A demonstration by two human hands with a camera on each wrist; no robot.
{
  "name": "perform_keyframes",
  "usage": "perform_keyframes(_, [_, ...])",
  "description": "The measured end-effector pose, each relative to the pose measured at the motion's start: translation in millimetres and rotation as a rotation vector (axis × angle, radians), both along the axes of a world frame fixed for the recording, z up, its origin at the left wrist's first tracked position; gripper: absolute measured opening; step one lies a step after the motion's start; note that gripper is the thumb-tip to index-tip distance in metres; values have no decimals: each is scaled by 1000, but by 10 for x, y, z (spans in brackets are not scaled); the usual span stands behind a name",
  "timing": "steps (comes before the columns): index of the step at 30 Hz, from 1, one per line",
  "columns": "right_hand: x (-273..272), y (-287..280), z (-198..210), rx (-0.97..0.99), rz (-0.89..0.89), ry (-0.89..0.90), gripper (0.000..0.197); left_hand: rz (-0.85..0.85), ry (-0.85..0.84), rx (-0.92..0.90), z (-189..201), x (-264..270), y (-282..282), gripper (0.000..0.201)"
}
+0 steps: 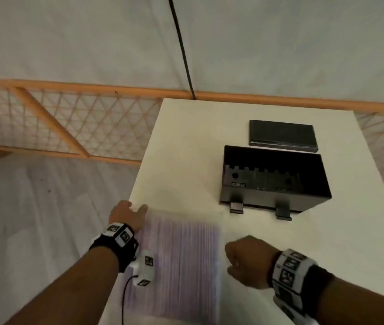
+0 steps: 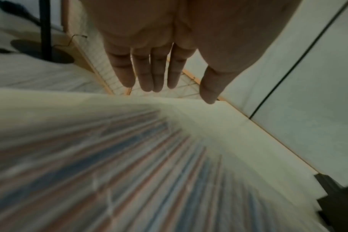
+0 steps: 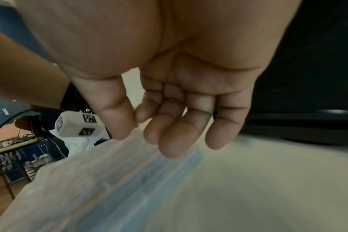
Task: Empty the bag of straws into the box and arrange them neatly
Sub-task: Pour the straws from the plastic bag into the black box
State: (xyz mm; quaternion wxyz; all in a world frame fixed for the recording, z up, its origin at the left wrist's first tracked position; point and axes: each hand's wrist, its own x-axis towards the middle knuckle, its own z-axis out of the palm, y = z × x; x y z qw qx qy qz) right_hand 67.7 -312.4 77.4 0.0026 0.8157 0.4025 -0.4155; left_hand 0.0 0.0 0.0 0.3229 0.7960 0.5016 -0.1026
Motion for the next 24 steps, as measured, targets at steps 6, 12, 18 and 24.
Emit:
perform_keyframes(6, [188,1224,-229,183,-85,-60,27,7,29,-136,-120,131,236,48])
perform_keyframes(12, [258,2085,-626,118,-211,-37,52,11,-65,-246,-134,153,274,23])
perform_keyframes(18, [291,2376,-677,186,-216,133,37,-80,-251,-335,-92,155,298,35])
perform_keyframes(24, [465,1994,-653,200,-439,215,33,12,-280,-236,-103,155,477,33])
